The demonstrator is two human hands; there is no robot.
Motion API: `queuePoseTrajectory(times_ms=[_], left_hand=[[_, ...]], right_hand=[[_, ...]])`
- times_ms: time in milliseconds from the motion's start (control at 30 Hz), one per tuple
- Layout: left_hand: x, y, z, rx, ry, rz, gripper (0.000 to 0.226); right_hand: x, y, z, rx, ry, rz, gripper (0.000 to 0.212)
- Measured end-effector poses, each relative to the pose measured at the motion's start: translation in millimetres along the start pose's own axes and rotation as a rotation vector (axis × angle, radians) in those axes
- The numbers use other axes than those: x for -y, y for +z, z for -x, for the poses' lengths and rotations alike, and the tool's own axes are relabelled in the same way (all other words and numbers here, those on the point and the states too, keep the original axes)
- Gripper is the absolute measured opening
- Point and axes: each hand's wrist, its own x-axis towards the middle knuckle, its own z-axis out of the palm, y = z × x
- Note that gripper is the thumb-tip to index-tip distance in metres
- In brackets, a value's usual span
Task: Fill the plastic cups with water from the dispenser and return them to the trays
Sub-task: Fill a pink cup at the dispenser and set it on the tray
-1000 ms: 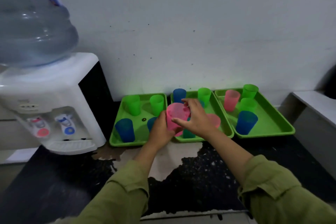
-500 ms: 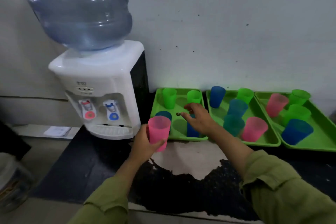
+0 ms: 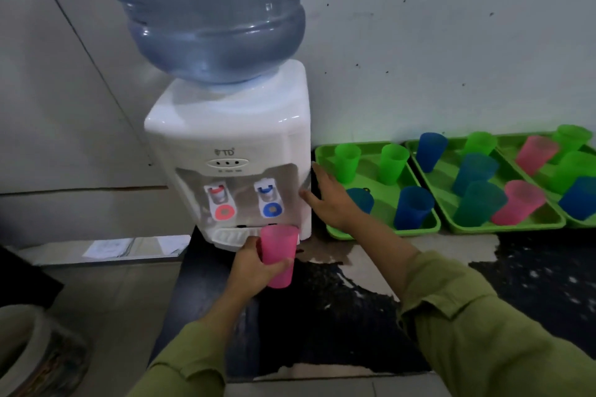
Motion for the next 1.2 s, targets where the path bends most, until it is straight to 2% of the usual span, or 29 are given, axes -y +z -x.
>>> queuePoseTrajectory(times_ms=[100, 233, 500, 600, 700, 767, 900, 1200], left_hand=[[1.3, -7.7, -10.4, 0.010, 0.015, 0.033, 0.060], [-6.4, -11.4, -21.8, 0.022, 0.046, 0.066, 0.056], [-12.9, -10.7, -42.5, 0.050, 0.052, 0.109, 0.066], [-4.6, -11.2, -50.6, 0.038, 0.029, 0.086, 0.074], [-0.4, -10.9, -54.7, 0.029, 0.012, 0.099, 0.076], [1.7, -10.2, -57.0, 0.026, 0.013, 0.099, 0.075], [3.9, -9.2, -60.1, 0.026, 0.014, 0.090, 0.067], [4.0, -7.7, -60.4, 0.013, 0.012, 0.075, 0.059]], right_hand=[[7.4, 9.7, -4.7, -0.045, 0.017, -0.049, 0.071], [11.5, 13.2, -5.1, -0.103, 0.026, -0.107, 0.057], [4.4, 21.6, -6.4, -0.201, 0.034, -0.128, 0.053], [-1.1, 29.6, -3.5, -0.318, 0.048, -0.107, 0.044], [-7.3, 41.5, 2.0, -0.425, 0.099, -0.019, 0.025], [-9.2, 51.1, 3.2, -0.375, 0.089, 0.034, 0.018], [-5.7, 65.0, -2.2, -0.140, 0.085, 0.090, 0.031], [7.0, 70.9, -15.3, -0.088, 0.121, 0.121, 0.021]])
